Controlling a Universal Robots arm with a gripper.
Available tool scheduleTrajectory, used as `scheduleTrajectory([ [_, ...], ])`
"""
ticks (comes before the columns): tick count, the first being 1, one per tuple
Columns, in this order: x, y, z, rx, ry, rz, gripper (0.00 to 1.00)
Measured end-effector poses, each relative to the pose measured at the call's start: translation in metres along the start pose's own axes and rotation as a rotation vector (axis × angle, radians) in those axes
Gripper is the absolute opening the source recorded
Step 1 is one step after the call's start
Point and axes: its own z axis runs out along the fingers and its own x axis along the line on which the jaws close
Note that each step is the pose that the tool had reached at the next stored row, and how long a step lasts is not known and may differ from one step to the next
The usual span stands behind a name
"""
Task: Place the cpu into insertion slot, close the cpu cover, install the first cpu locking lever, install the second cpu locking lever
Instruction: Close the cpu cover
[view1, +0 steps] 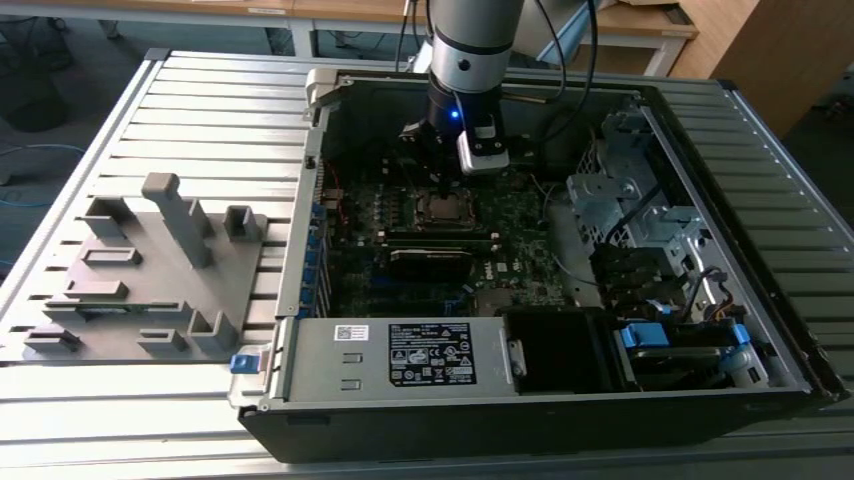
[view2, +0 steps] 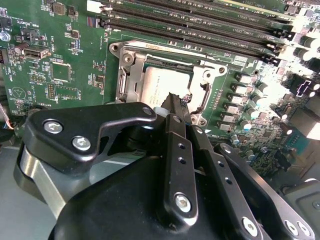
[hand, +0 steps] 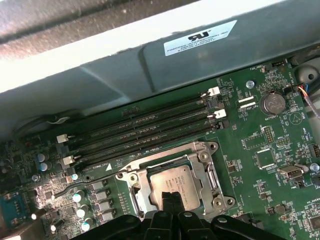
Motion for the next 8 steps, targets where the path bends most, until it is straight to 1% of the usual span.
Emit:
scheduleTrajectory([
  [4, 0.0, 0.0, 0.0, 0.0001, 0.0, -0.002, 0.1],
  [8, 0.0, 0.0, 0.0, 0.0002, 0.0002, -0.017, 0.1],
])
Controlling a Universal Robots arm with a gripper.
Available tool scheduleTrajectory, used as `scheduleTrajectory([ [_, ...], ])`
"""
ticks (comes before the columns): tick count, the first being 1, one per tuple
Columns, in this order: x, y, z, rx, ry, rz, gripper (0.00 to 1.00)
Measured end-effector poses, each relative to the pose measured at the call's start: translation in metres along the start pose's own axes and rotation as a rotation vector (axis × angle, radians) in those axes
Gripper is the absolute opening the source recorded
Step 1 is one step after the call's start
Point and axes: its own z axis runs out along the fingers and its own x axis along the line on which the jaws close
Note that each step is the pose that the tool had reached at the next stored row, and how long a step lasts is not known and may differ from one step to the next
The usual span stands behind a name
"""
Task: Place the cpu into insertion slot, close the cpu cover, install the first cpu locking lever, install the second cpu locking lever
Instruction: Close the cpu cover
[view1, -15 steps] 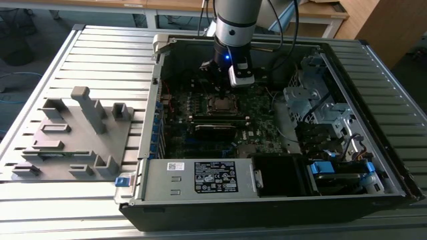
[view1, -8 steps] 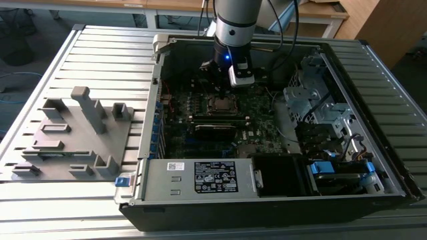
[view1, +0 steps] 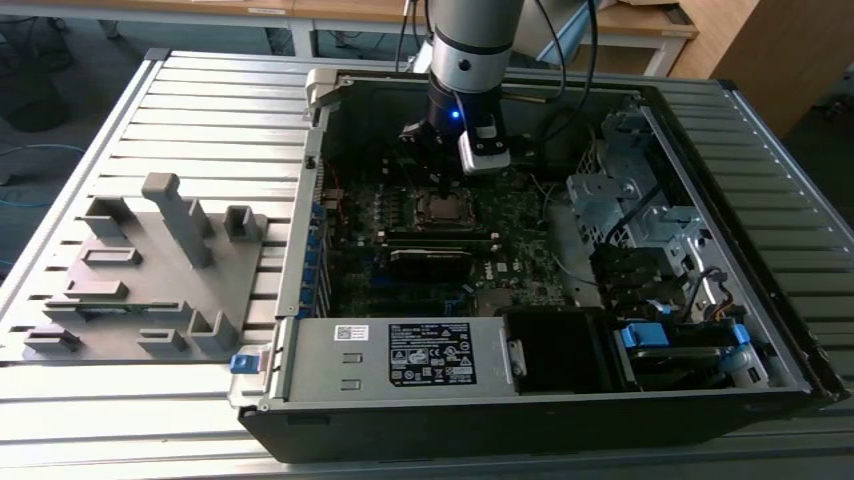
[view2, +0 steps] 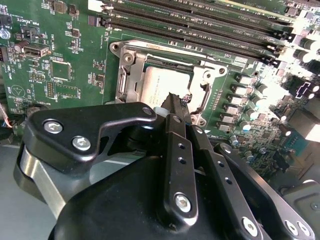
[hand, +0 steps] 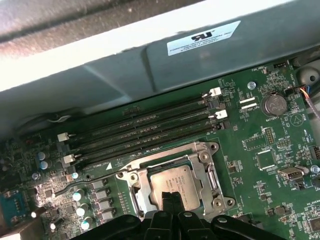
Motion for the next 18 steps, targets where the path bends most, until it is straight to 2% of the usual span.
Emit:
scheduleTrajectory([
  [18, 0.0, 0.0, 0.0, 0.0002, 0.0001, -0.01, 0.1],
])
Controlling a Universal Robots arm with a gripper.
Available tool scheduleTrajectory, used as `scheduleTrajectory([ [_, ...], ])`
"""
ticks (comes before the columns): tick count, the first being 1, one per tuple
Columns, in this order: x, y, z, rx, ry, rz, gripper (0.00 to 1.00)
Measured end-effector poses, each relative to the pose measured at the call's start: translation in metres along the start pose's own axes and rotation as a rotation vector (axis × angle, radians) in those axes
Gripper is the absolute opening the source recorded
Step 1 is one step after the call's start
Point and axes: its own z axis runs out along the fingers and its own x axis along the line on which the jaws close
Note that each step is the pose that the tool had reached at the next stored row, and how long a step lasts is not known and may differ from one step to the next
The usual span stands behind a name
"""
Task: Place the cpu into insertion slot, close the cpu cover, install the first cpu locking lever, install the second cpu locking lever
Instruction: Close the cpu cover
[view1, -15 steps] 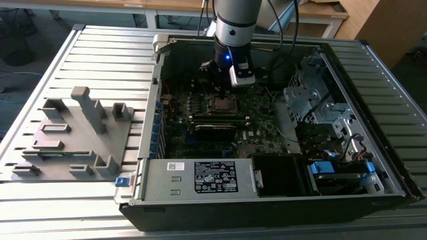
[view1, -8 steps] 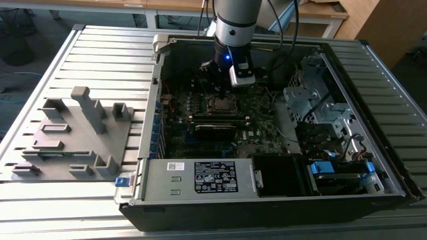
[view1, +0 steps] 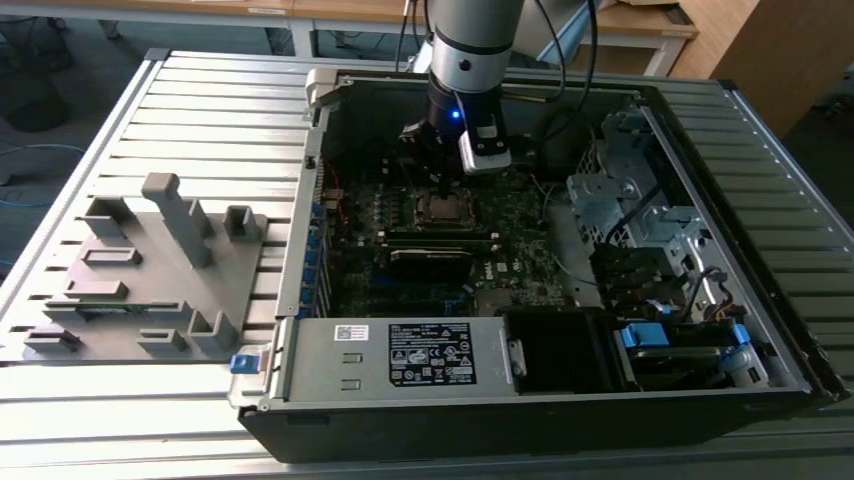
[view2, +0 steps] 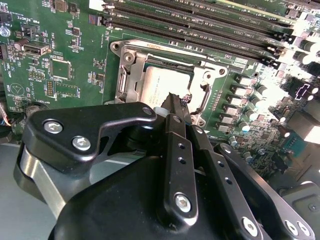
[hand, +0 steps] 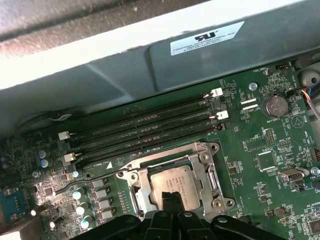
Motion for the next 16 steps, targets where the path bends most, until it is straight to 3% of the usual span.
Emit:
scheduleTrajectory([
  [16, 0.0, 0.0, 0.0, 0.0003, 0.0002, -0.016, 0.1],
])
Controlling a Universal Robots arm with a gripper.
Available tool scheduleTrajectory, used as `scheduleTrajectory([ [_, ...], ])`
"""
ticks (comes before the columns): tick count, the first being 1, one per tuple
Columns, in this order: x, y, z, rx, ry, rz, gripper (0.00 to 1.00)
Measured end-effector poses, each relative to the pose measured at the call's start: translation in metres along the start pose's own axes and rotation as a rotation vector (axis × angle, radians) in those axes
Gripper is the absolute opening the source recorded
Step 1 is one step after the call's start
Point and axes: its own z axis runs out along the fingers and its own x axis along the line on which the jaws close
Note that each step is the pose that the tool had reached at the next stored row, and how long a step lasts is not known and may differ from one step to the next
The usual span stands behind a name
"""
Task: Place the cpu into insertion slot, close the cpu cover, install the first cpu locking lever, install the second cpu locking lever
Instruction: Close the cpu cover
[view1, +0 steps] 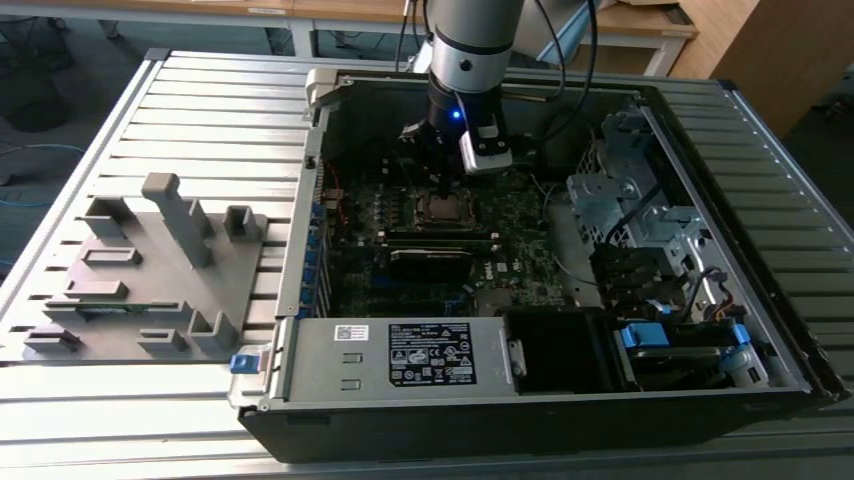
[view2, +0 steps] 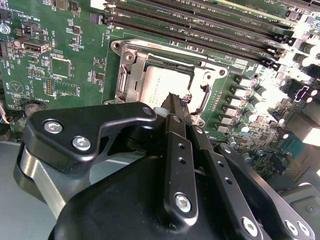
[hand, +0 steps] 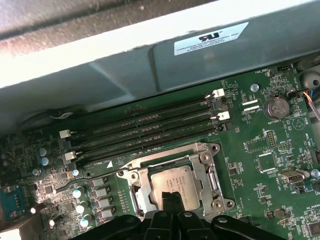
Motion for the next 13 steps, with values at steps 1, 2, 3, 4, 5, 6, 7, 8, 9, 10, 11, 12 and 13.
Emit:
scheduleTrajectory([
  [1, 0.0, 0.0, 0.0, 0.0, 0.0, 0.0, 0.1],
  [2, 0.0, 0.0, 0.0, 0.0, 0.0, -0.001, 0.1],
  [3, 0.0, 0.0, 0.0, 0.0001, 0.0, -0.002, 0.1],
  [4, 0.0, 0.0, 0.0, 0.0001, 0.0, -0.005, 0.1],
  [5, 0.0, 0.0, 0.0, 0.0002, 0.0001, -0.009, 0.1],
  [6, 0.0, 0.0, 0.0, 0.0003, 0.0001, -0.012, 0.1],
  [7, 0.0, 0.0, 0.0, 0.0004, 0.0002, -0.017, 0.1],
  [8, 0.0, 0.0, 0.0, 0.0005, 0.0002, -0.022, 0.1],
  [9, 0.0, 0.0, 0.0, 0.0007, 0.0003, -0.028, 0.1],
  [10, 0.0, 0.0, 0.0, 0.0007, 0.0004, -0.036, 0.1],
  [11, 0.0, 0.0, 0.0, 0.0008, 0.0005, -0.043, 0.1],
  [12, 0.0, 0.0, 0.0, 0.0009, 0.0006, -0.052, 0.1],
  [13, 0.0, 0.0, 0.0001, 0.0008, 0.0006, -0.062, 0.1],
])
